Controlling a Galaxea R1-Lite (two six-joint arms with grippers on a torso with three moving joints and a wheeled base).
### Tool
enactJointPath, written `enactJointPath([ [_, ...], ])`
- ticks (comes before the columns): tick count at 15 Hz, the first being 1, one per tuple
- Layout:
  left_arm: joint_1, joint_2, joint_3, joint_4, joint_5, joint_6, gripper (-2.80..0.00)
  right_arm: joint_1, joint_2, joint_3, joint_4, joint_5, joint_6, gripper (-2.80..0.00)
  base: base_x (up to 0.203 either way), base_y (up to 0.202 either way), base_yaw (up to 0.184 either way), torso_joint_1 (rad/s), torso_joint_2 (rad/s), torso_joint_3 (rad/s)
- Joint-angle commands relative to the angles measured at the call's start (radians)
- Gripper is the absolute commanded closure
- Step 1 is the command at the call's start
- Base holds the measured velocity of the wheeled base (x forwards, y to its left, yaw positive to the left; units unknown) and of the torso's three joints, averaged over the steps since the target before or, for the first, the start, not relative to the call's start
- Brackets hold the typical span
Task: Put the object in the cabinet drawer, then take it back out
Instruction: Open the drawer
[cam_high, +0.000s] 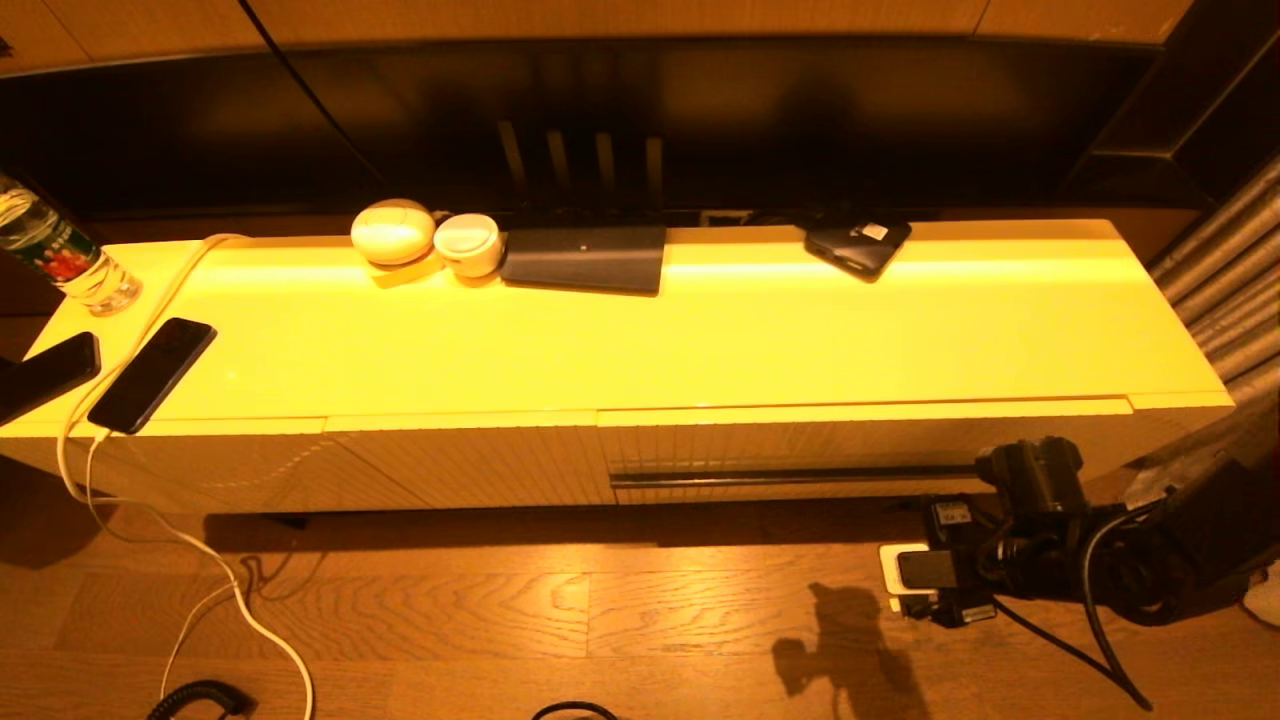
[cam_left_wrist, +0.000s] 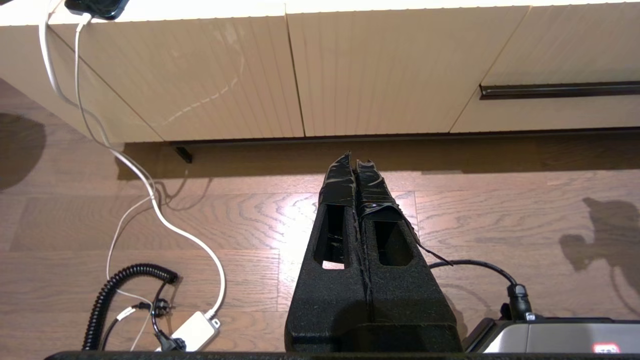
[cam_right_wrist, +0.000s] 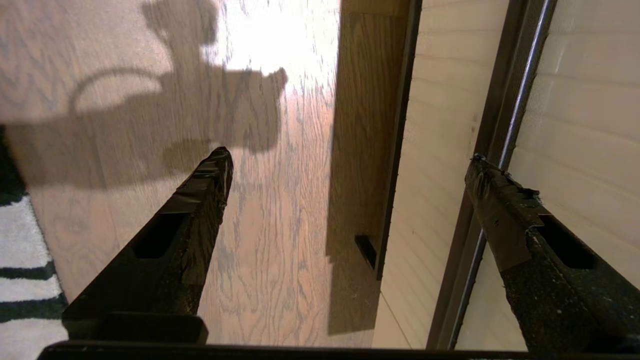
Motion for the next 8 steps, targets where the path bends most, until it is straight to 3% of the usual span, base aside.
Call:
enactJointPath([
  [1,0.000,0.000,0.002,0.000,0.000,0.000,0.00,-0.011,0.022,-0.016,-0.002,-0.007,-0.007,-2.80,0.000,0.000,0.000,0.000,0.00,0.000],
  [8,0.000,0.000,0.002,0.000,0.000,0.000,0.00,-0.024,0.088,-0.096,0.005,-0.015,0.011,-2.80,0.000,0.000,0.000,0.000,0.00,0.000],
])
